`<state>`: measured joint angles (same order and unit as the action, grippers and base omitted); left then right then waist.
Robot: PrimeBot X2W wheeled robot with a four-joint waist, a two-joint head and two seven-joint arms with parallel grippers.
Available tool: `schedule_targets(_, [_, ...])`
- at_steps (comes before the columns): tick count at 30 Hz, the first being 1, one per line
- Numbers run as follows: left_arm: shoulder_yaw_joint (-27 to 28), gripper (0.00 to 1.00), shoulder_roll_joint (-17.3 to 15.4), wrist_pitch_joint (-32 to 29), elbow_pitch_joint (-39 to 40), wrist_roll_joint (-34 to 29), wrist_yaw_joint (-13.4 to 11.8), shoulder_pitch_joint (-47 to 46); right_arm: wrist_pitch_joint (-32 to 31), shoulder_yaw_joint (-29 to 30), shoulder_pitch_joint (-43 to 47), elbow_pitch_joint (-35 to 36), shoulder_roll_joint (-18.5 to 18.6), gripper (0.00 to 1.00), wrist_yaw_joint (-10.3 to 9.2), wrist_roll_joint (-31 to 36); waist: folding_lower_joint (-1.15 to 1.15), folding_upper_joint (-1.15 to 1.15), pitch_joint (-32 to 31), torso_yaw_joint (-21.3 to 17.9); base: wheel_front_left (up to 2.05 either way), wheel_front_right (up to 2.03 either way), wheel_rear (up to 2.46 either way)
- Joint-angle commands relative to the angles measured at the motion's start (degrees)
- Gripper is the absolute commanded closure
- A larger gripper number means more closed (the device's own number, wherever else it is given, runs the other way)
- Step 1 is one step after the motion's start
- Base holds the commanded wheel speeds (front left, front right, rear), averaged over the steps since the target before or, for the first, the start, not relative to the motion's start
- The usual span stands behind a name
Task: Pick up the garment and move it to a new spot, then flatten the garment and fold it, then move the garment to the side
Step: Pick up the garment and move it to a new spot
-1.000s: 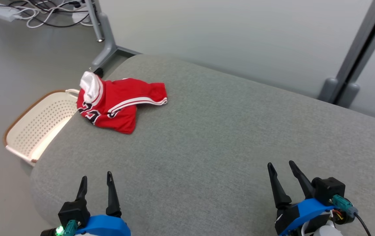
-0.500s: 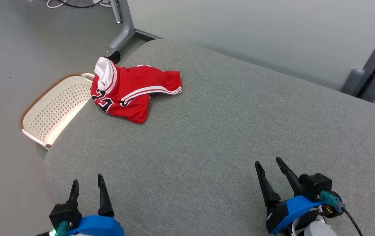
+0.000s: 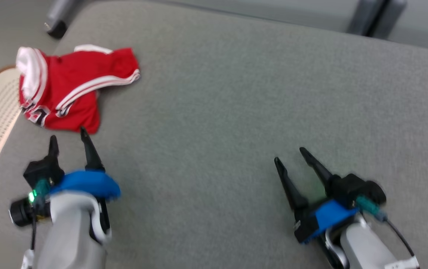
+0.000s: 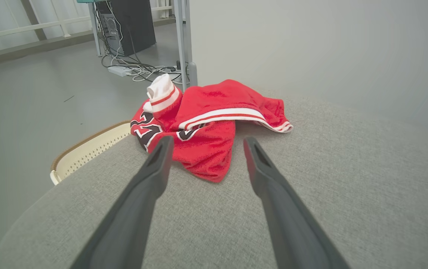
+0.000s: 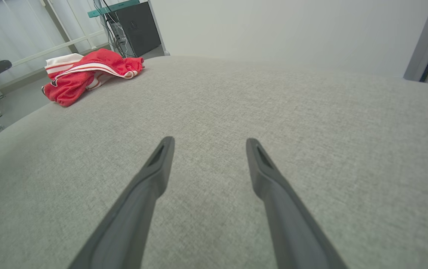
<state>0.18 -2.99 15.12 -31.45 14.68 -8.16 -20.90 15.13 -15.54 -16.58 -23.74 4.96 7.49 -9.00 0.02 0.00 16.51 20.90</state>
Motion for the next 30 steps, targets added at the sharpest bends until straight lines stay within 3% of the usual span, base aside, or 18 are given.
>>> schedule_targets(1, [1.3, 0.0, -0.1, 0.0, -1.7, -0.8, -0.6, -3.3, 0.0, -1.3, -1.7, 1.7, 1.3, 0.0, 0.01, -0.2, -0.02, 0.0, 2.1, -1.3, 0.0, 0.0, 0.0])
schedule_targets(8, [5.7, 0.0, -2.1, 0.1, -8.9, -3.0, -3.1, -13.7, 0.0, -5.7, -5.1, 7.1, 5.1, 0.0, 0.01, -2.1, -0.02, 0.0, 8.5, -5.9, 0.0, 0.0, 0.0])
schedule_targets(19, [9.2, 0.0, -5.9, 0.1, -17.8, -4.5, -7.1, -22.6, -0.1, -5.1, -6.0, 8.4, 9.2, 0.0, -0.05, -3.9, -0.02, 0.0, 14.4, -9.0, 0.0, 0.0, 0.0])
schedule_targets(24, [10.1, 0.0, -8.5, 0.1, -23.5, -3.7, -6.9, -25.3, -0.3, -4.9, -6.4, 8.3, 10.0, 0.0, -0.06, -4.3, -0.02, 0.0, 15.8, -10.1, 0.0, 0.0, 0.0])
schedule_targets(28, [11.5, 0.0, -9.7, -0.1, -28.3, -1.8, -5.1, -27.1, -0.3, -4.5, -6.5, 8.2, 10.6, 0.0, -0.07, -4.6, -0.02, 0.0, 16.5, -10.6, 0.0, 0.0, 0.0])
schedule_targets(29, [11.5, 0.42, -9.8, -0.1, -29.6, -1.5, -4.7, -27.4, -0.3, -4.4, -6.6, 8.2, 10.7, 0.0, -0.07, -4.6, -0.02, 0.0, 16.6, -10.7, 0.0, 0.0, 0.0])
schedule_targets(30, [11.4, 0.76, -9.8, -0.2, -30.6, -1.2, -4.2, -27.7, -0.3, -4.3, -6.6, 8.2, 10.8, 0.0, -0.07, -4.7, -0.02, 0.0, 16.7, -10.7, 0.0, 0.0, 0.0])
